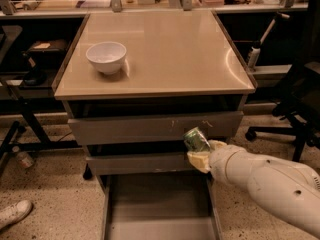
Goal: Pick green can from bottom drawer and place on counter
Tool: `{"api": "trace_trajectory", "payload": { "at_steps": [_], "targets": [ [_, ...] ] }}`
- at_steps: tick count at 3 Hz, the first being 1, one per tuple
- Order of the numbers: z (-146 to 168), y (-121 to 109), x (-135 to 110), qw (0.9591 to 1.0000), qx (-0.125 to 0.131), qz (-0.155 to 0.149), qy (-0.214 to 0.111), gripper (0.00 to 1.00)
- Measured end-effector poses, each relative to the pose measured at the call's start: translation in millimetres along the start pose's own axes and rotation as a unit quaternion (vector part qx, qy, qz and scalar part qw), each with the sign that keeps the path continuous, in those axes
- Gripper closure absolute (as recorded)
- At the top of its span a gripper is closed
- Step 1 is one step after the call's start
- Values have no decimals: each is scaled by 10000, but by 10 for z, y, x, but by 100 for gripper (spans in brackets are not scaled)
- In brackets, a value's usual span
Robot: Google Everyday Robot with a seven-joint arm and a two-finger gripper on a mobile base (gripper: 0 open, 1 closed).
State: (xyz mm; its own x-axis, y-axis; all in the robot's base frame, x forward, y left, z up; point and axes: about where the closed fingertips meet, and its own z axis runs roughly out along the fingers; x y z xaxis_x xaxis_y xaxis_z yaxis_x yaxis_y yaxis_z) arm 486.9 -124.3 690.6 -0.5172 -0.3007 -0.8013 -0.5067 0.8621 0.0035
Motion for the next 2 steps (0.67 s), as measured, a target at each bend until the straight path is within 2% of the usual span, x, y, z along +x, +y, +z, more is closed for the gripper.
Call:
{"api": "trace_trajectory", "payload": {
  "at_steps": [1,2],
  "targets": [
    [-84,-182,-349,9997,112,-33,-214,100],
    [-84,-182,-349,9997,112,-33,-214,100]
  ]
}}
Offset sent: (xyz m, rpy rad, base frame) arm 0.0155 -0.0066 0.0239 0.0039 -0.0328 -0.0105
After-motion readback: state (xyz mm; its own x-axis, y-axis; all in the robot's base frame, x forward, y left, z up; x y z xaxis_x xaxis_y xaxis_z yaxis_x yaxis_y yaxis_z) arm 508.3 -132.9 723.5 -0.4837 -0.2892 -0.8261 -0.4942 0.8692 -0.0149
